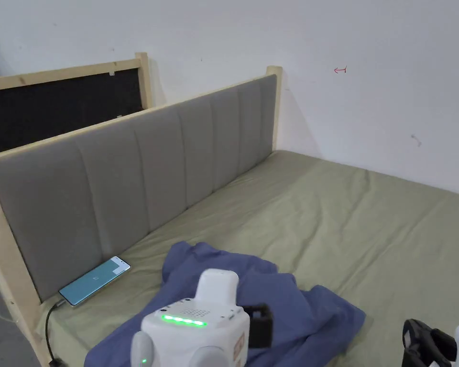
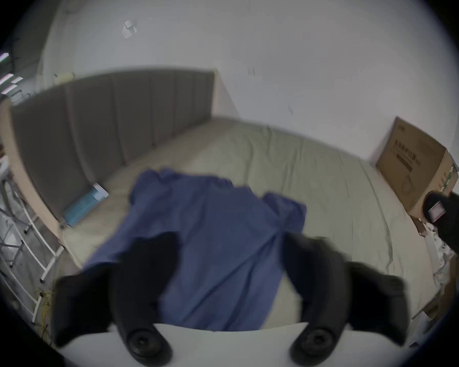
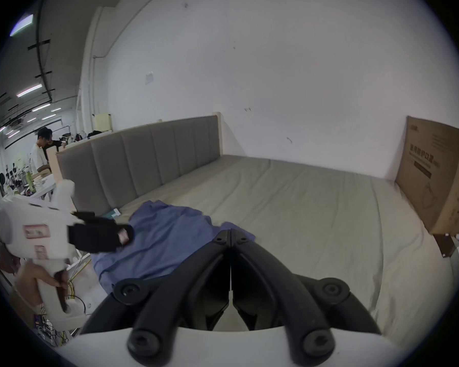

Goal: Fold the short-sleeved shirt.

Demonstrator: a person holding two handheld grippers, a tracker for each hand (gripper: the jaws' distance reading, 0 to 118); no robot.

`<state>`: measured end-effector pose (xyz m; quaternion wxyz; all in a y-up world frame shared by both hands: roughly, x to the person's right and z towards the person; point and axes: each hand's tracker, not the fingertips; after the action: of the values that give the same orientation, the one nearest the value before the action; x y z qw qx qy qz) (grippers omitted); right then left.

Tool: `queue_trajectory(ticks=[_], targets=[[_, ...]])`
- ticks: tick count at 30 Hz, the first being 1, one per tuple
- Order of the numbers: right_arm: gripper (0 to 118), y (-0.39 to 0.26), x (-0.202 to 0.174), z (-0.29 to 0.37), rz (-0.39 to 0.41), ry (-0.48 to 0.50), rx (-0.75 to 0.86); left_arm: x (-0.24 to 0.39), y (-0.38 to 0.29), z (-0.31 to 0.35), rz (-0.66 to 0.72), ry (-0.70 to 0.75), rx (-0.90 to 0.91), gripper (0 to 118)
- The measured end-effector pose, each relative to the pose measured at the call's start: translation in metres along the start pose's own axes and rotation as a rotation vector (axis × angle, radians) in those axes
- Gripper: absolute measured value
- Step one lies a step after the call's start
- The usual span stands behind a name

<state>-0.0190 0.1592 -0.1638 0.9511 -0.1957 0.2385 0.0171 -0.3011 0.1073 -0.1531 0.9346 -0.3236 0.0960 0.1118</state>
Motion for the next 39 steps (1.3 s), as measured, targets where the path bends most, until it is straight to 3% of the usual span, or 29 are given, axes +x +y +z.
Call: queue_trajectory(ticks=[1,2,8,10,12,13,14,15,16,17,24,27,32,35,39], targets=[[0,-0.003,0.004,-0.003,-0.011,-0.016,-0.017,0.001,-0.003,-0.020,0.027,-0.042,-0.029,104],[0,-0.006,0.008,-0.007,-0.023,-0.025,-0.035,0.003,-0.005,-0.037,0.033,-0.066,-0.067,109],[0,-0.021,0.029,-0.027,-0.059,-0.054,-0.124,0.017,-0.022,-0.150,-0.040,0.052,-0.315,109],[0,-0.028,0.035,-0.032,-0.065,-0.058,-0.150,0.019,-0.038,-0.175,-0.063,0.069,-0.401,98],[0,-0.032,0.041,-0.037,-0.067,-0.070,-0.178,0.022,-0.044,-0.164,-0.080,0.091,-0.288,94],[0,-0.033,0.042,-0.037,-0.071,-0.076,-0.185,0.023,-0.042,-0.162,-0.077,0.097,-0.322,84],[0,-0.035,0.044,-0.038,-0.081,-0.084,-0.193,0.023,-0.039,-0.160,-0.072,0.103,-0.317,65],[0,-0.036,0.047,-0.039,-0.096,-0.085,-0.205,0.021,-0.035,-0.159,-0.060,0.114,-0.305,27],[0,-0.037,0.049,-0.040,-0.114,-0.079,-0.218,0.021,-0.029,-0.153,-0.033,0.130,-0.289,5],[0,-0.038,0.050,-0.039,-0.126,-0.078,-0.217,0.018,-0.026,-0.155,-0.015,0.168,-0.296,5],[0,-0.033,0.068,-0.017,-0.168,-0.115,-0.170,-0.022,-0.001,-0.145,0.348,-0.025,-0.374,5],[0,-0.029,0.084,-0.004,-0.230,-0.133,-0.137,-0.017,0.019,-0.125,0.332,-0.039,-0.339,5],[0,-0.022,0.109,0.027,-0.269,-0.203,-0.077,0.013,0.064,-0.086,0.355,-0.185,-0.237,5],[0,-0.019,0.130,0.051,-0.318,-0.228,-0.030,0.059,0.093,-0.066,0.257,-0.221,-0.197,5],[0,-0.018,0.160,0.094,-0.358,-0.344,0.038,0.145,0.120,-0.047,0.207,-0.394,-0.172,5]])
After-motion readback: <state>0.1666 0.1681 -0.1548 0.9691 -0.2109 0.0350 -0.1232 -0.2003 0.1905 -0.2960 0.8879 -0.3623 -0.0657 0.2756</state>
